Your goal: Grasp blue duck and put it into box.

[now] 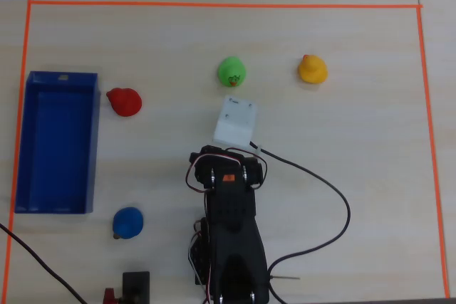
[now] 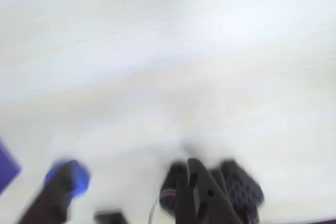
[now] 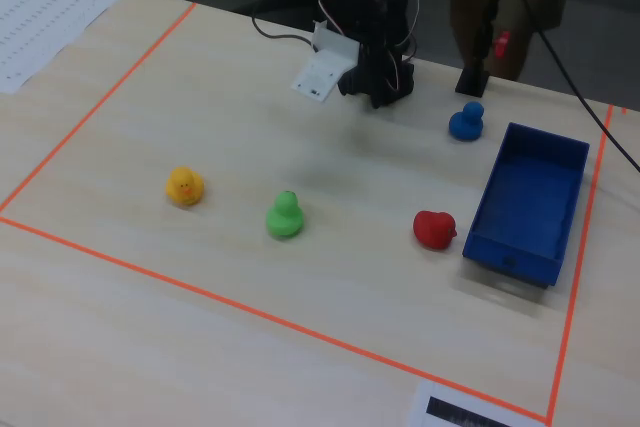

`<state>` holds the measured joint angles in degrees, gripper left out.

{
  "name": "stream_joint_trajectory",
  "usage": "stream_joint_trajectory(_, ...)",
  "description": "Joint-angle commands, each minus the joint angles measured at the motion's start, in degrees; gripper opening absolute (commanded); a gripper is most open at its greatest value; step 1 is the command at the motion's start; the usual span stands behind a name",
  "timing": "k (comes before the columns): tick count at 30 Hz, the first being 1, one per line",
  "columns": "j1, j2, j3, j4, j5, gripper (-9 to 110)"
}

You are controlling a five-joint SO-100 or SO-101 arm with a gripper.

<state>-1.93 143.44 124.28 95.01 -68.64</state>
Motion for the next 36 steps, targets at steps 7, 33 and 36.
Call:
stream_joint_trajectory(7,-34.5,-19.5,-15.0,4.9,17.8,36)
stream_joint_trajectory(33,-69.3,-38.6,-9.0,-18.1,27.9,37)
stream_joint_trajectory(36,-69.6,-38.6,-5.3,-21.2,28.7,37)
